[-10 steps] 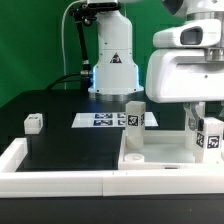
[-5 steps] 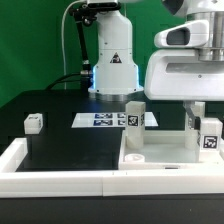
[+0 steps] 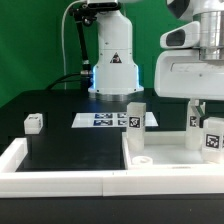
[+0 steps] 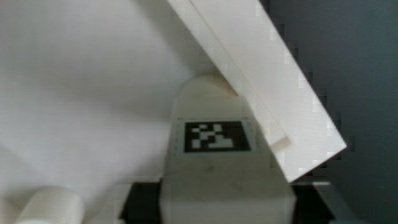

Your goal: Assemble square table

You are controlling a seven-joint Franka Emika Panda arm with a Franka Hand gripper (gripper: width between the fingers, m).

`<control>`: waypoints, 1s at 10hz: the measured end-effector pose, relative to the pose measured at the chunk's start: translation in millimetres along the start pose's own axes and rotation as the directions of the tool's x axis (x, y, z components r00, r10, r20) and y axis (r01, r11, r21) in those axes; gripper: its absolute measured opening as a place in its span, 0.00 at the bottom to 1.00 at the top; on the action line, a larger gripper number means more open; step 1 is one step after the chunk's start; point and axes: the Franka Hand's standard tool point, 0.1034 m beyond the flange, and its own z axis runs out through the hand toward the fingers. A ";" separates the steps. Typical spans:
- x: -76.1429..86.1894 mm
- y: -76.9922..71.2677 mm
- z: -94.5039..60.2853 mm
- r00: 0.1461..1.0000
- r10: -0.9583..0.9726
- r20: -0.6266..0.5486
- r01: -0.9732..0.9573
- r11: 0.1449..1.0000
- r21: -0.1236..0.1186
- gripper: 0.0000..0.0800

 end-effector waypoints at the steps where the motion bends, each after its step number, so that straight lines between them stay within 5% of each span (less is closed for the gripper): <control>1: 0.5 0.5 0.1 0.998 0.068 0.003 -0.068 0.998 0.002 0.37; 6: 1.3 1.5 0.0 0.933 0.358 0.018 -0.358 0.934 0.007 0.37; 10: -0.4 0.2 -1.9 0.697 0.716 0.034 -0.717 0.697 0.016 0.37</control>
Offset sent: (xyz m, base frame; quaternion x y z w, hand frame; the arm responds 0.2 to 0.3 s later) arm 0.0000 0.0000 0.0000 0.0000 0.0000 0.1296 0.9916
